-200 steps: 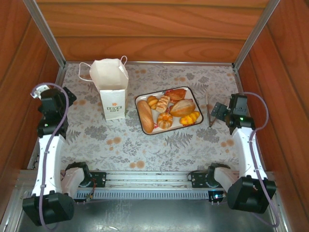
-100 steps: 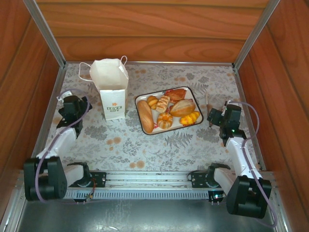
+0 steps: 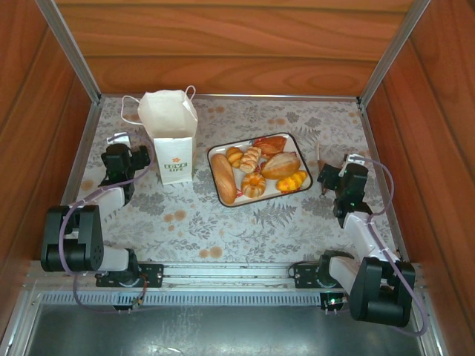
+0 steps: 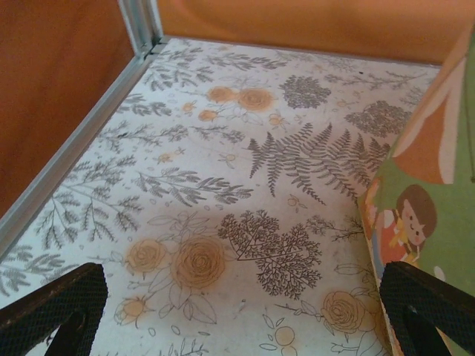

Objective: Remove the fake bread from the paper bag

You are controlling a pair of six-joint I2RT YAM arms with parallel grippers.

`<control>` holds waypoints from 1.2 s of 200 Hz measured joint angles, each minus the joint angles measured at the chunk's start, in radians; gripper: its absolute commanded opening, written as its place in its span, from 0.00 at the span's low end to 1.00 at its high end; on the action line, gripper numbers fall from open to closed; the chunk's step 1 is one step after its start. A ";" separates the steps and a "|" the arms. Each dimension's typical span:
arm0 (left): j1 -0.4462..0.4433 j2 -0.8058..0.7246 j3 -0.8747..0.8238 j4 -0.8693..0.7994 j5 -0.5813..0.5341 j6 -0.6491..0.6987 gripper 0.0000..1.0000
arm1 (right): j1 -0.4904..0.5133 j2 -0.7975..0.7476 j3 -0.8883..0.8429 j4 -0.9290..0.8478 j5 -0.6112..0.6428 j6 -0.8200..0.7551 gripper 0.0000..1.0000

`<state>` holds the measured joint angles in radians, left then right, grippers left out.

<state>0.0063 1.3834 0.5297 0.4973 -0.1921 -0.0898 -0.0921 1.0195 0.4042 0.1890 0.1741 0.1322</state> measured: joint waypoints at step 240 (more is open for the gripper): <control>0.000 0.176 -0.153 0.337 0.065 0.063 1.00 | 0.008 0.455 -0.058 0.620 -0.196 -0.023 1.00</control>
<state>0.0067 1.5593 0.3767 0.8345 -0.1272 -0.0269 -0.0841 1.4750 0.3466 0.8085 -0.0216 0.1097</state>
